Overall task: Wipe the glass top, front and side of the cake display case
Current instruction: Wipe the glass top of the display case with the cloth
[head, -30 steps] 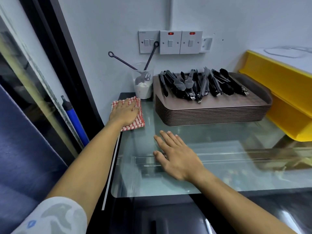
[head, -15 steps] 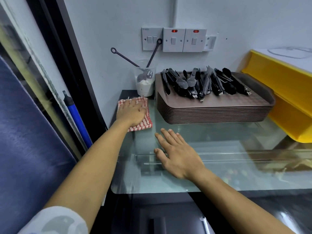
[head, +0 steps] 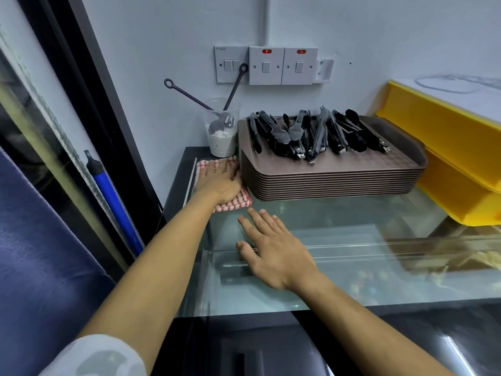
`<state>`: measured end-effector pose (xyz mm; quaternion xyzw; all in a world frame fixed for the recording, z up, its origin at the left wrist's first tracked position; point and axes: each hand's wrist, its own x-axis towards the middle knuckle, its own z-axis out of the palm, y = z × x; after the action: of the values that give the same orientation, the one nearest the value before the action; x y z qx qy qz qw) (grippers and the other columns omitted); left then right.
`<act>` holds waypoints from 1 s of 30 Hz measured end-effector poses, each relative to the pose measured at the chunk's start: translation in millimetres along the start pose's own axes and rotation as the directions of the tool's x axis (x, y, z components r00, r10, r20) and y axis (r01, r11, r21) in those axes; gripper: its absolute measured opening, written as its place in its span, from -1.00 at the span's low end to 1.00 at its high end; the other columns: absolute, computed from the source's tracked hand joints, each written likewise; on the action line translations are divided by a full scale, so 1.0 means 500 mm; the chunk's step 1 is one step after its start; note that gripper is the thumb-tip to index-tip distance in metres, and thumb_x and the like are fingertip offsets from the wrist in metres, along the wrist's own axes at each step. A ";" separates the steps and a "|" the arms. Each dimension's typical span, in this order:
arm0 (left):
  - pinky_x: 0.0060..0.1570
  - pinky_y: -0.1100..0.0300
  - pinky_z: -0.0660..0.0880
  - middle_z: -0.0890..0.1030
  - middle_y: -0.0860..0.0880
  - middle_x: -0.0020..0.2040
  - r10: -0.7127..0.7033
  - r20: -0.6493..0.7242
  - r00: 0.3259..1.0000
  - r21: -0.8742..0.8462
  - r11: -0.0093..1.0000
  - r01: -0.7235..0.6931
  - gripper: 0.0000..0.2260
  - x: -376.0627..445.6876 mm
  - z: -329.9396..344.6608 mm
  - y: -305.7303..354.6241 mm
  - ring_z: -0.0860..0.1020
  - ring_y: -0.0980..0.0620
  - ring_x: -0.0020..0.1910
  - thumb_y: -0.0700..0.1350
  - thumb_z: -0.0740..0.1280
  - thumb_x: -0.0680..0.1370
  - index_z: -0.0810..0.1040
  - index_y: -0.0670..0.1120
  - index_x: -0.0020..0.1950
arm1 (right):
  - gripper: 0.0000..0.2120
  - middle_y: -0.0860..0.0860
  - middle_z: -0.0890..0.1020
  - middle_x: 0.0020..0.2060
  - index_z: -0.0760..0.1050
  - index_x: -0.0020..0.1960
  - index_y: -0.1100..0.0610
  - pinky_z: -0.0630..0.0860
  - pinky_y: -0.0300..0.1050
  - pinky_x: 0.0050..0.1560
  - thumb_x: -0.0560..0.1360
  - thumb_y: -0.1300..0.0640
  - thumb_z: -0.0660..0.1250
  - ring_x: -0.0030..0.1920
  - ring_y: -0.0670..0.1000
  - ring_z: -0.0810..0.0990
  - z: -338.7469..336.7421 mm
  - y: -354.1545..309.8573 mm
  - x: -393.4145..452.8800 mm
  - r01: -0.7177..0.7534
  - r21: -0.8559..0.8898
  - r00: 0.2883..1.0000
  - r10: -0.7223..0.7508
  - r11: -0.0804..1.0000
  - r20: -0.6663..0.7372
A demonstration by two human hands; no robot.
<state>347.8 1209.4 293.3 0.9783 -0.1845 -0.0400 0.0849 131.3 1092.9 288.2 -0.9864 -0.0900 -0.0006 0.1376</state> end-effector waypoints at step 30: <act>0.64 -0.13 -0.17 -0.11 -0.08 0.72 -0.080 -0.015 0.997 -0.039 0.996 0.079 -0.42 0.126 -0.036 -0.160 -0.14 -0.21 0.69 0.19 -0.15 0.73 -0.07 0.02 0.73 | -0.39 -0.12 -0.17 0.68 -0.11 0.70 -0.11 -0.37 -0.18 0.58 0.70 -0.25 -0.09 0.63 -0.14 -0.32 -0.001 0.004 0.004 -0.011 -0.007 1.000 0.011 1.000 0.014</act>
<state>436.6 1262.5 293.3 0.9834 -0.1439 -0.0385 0.1033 133.6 1090.9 288.3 -0.9873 -0.0855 0.0068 0.1336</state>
